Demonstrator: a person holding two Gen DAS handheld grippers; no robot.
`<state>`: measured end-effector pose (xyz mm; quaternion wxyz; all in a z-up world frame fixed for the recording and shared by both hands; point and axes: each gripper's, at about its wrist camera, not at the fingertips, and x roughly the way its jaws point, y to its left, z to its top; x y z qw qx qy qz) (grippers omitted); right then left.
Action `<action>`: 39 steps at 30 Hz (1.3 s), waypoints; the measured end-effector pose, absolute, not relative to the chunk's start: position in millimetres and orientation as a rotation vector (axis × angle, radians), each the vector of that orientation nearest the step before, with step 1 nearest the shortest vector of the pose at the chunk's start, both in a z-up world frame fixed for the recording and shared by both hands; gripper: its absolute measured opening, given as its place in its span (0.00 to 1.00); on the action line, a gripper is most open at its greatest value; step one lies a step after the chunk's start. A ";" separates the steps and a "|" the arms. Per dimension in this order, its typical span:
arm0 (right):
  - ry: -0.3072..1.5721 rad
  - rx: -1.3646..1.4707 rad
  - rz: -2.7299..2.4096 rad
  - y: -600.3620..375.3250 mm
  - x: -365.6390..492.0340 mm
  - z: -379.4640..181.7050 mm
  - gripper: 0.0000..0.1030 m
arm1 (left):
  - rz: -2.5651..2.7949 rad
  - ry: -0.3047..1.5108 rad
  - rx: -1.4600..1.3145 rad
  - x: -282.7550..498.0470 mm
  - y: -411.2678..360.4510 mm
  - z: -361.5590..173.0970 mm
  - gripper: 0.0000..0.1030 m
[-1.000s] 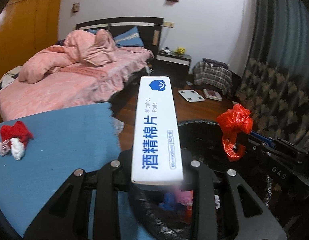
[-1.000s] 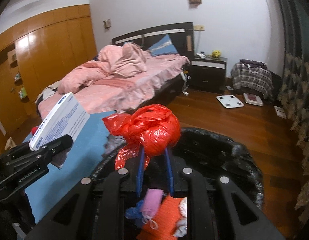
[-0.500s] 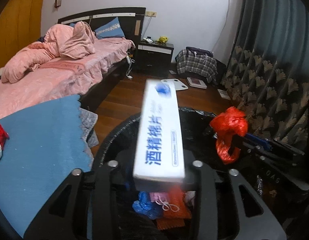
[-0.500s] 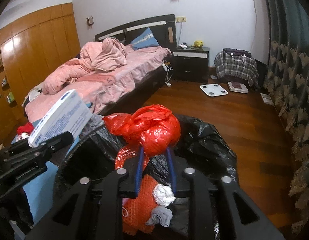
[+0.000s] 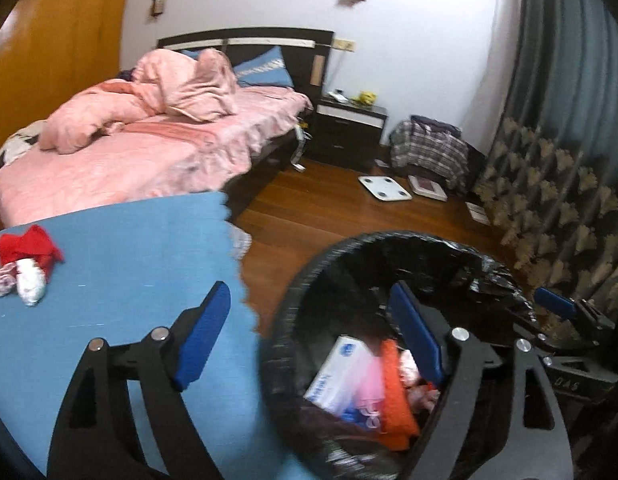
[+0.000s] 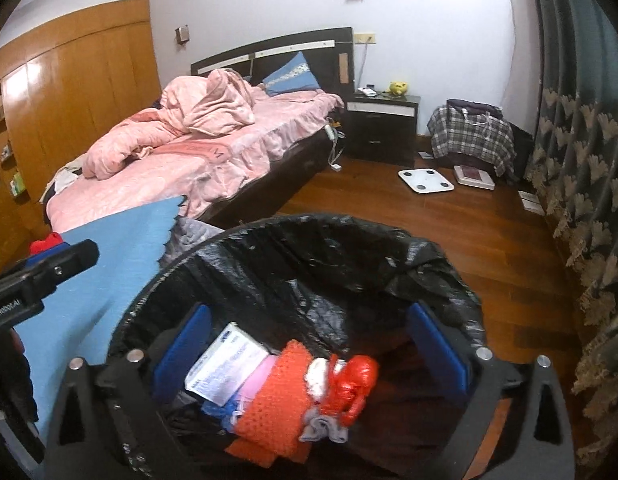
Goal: Collect trash
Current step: 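Return to the table and grasp the white tissue ball with the right tool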
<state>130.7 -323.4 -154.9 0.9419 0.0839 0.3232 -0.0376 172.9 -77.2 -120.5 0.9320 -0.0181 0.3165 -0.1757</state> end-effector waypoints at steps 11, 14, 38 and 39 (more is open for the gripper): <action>0.633 0.106 0.080 -227.8 159.9 -139.6 0.94 | -0.125 0.627 -0.083 163.1 49.0 -117.7 0.83; 0.620 0.088 0.121 -195.6 171.4 -137.0 0.94 | -0.055 0.628 -0.080 159.9 85.9 -122.1 0.83; 0.675 -0.032 0.401 49.3 256.1 -165.3 0.94 | 0.249 0.691 -0.148 174.1 286.4 -166.4 0.83; 0.682 -0.031 0.407 56.0 259.4 -167.3 0.94 | 0.250 0.689 -0.148 174.3 289.4 -166.6 0.83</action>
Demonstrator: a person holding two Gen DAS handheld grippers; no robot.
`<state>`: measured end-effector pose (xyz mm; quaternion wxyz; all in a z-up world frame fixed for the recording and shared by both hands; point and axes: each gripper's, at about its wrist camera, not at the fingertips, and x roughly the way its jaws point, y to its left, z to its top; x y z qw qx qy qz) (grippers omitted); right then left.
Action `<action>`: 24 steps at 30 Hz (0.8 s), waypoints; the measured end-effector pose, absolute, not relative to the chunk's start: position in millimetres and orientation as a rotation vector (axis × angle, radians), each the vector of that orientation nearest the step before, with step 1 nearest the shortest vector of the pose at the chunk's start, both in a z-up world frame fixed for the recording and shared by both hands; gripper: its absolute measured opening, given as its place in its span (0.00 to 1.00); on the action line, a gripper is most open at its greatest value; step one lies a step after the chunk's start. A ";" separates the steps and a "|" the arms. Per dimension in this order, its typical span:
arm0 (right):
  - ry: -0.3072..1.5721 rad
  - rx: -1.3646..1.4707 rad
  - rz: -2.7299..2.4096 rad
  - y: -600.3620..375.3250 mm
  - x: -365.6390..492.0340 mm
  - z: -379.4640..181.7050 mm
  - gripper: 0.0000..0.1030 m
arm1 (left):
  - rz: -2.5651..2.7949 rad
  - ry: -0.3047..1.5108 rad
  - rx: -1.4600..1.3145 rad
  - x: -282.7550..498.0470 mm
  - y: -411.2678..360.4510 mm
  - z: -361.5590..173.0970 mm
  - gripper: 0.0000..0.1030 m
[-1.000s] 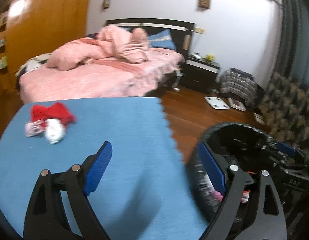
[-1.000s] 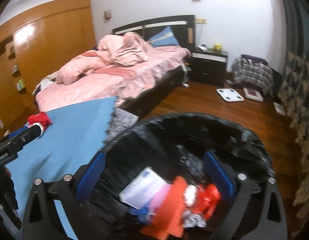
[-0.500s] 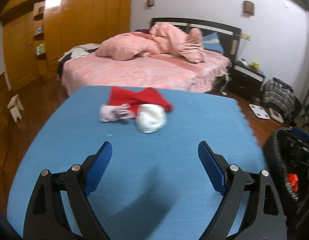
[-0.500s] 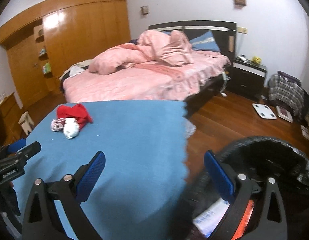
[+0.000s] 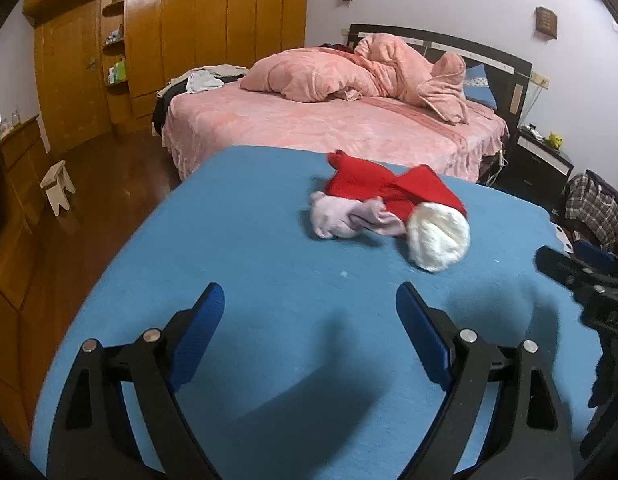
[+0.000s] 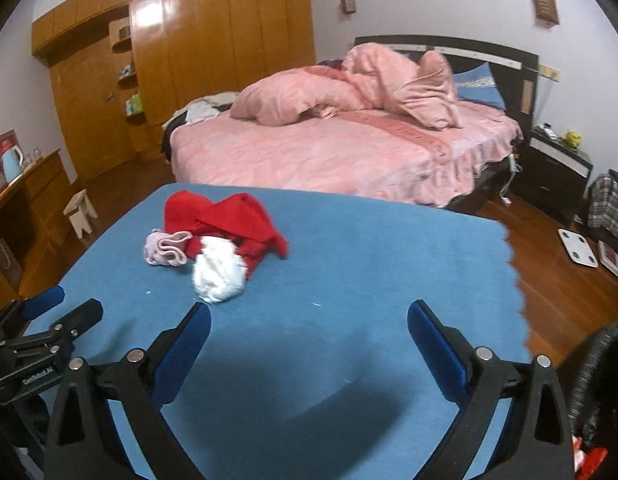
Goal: Collect trash
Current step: 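Return to the table and grasp the white tissue ball with the right tool, then grasp the pink sock with the left tool while the right holds the white tissue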
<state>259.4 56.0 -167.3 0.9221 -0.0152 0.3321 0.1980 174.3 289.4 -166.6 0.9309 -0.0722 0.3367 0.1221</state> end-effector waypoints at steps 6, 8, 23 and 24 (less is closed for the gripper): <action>0.712 -0.035 0.421 89.9 277.3 -180.4 0.92 | 0.249 0.696 -0.133 188.5 307.5 -168.8 0.83; 0.719 -0.045 0.425 100.9 281.6 -184.7 0.91 | 0.252 0.709 -0.127 194.0 313.5 -173.7 0.83; 0.803 -0.076 0.548 139.5 297.1 -202.9 0.36 | 0.232 0.778 -0.226 205.7 336.9 -190.5 0.82; 0.803 -0.071 0.551 139.1 296.4 -203.2 0.35 | 0.231 0.780 -0.227 205.9 336.3 -190.4 0.82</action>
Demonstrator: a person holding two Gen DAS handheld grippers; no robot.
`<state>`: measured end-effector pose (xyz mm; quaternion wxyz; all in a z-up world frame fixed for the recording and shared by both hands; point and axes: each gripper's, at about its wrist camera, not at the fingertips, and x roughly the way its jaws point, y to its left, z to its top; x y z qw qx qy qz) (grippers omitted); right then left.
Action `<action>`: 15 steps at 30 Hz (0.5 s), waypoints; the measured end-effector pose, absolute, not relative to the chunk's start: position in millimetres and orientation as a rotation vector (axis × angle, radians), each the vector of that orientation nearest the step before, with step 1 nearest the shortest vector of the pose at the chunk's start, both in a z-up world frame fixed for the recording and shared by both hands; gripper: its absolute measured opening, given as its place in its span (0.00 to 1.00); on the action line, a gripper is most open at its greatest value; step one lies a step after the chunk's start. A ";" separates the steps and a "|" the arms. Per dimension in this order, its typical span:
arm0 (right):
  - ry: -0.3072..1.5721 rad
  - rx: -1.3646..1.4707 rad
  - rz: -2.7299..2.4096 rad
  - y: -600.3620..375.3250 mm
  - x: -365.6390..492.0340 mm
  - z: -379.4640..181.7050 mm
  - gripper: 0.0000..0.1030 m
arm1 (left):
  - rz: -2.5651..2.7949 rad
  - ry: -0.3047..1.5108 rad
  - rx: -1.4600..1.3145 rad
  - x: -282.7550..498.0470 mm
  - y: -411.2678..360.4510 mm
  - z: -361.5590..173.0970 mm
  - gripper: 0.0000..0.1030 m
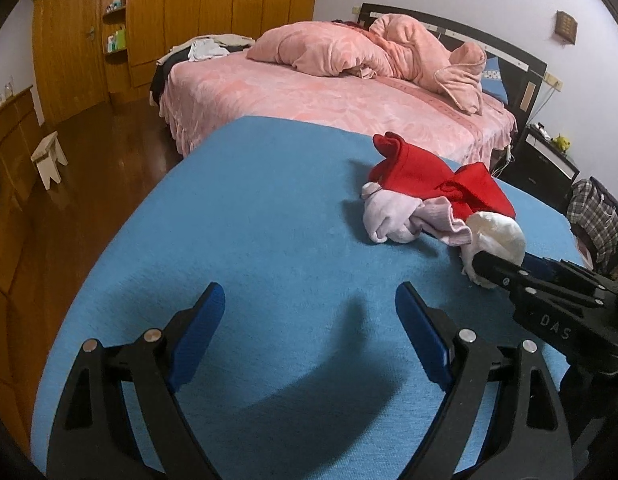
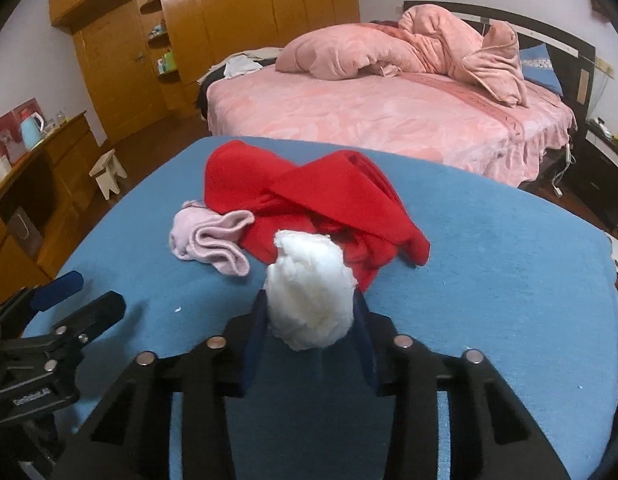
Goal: Collect trash
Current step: 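Grasp the pink sock with the left tool while the right holds the white tissue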
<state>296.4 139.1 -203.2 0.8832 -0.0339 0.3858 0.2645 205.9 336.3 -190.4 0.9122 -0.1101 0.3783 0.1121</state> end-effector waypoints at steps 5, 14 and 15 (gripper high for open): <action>0.784 -0.032 0.541 121.7 289.6 -196.6 0.32 | 0.206 0.760 -0.211 207.3 329.7 -184.6 0.82; 0.771 -0.015 0.489 81.8 294.5 -188.3 0.32 | 0.115 0.760 -0.212 245.8 297.4 -180.1 0.82; 0.771 -0.013 0.483 79.3 296.5 -188.6 0.32 | 0.113 0.766 -0.211 251.5 294.4 -180.9 0.82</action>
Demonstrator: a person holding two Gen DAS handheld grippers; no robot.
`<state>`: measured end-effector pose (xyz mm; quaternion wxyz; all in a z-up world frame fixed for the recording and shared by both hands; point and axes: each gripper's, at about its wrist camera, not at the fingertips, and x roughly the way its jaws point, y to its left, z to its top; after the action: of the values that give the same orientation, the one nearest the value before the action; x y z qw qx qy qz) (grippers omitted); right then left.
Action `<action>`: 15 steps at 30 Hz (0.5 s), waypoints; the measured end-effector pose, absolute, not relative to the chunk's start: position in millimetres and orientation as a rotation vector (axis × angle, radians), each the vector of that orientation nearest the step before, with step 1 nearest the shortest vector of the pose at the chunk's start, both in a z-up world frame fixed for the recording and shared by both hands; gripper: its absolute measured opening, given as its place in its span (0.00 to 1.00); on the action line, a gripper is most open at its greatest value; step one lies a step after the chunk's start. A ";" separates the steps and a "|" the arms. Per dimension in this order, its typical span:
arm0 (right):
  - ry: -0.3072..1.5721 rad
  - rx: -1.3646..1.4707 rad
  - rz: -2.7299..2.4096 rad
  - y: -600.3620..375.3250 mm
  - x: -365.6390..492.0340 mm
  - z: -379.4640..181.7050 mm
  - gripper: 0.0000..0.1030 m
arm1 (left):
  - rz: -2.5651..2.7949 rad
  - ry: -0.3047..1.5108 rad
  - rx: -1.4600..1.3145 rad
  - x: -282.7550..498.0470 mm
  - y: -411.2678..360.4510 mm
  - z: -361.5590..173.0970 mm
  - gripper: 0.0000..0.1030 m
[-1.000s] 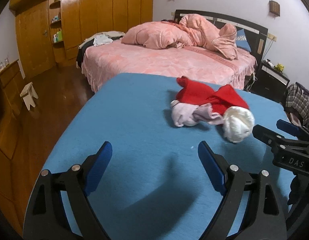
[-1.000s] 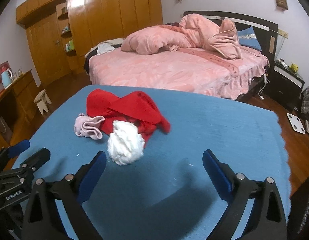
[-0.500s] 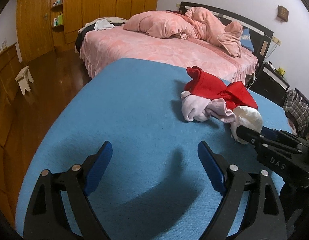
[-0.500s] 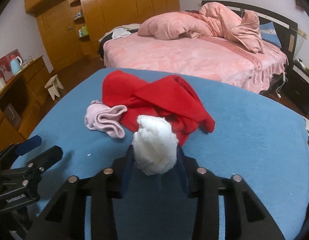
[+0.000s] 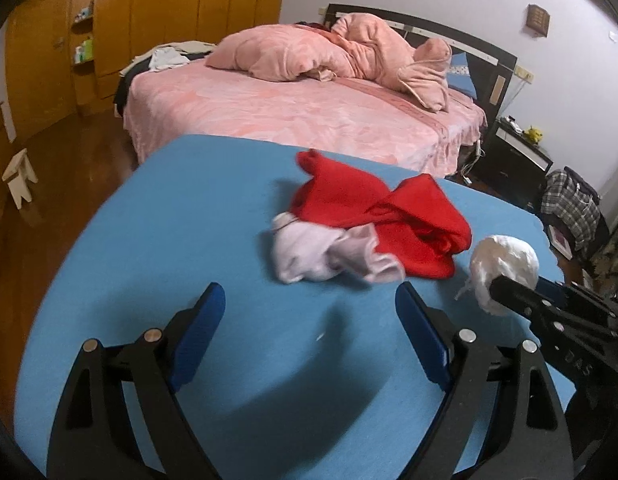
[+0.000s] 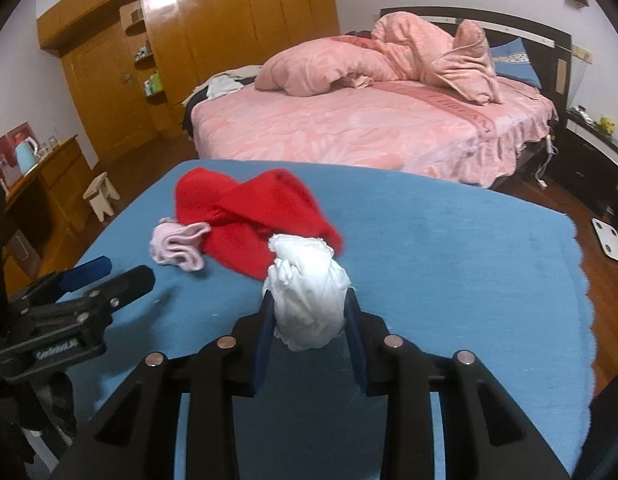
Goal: Collect trash
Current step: 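Grasp the pink sock with the left tool while the right holds the white tissue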
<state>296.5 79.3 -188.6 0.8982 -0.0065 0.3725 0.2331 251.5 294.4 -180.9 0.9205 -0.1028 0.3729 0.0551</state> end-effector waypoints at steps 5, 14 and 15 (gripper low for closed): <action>0.782 -0.017 0.471 73.0 304.3 -193.8 0.32 | 0.116 0.792 -0.196 277.6 286.9 -185.6 0.82; 0.809 -0.019 0.462 71.8 303.2 -206.4 0.33 | 0.056 0.826 -0.227 289.6 289.9 -196.2 0.48; 0.813 -0.021 0.462 72.0 303.3 -207.1 0.33 | 0.050 0.820 -0.231 289.1 289.4 -195.7 0.45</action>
<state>303.3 72.0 -207.1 0.8927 -0.0101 0.3917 0.2225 289.1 289.4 -195.7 0.9103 -0.1119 0.3979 0.0243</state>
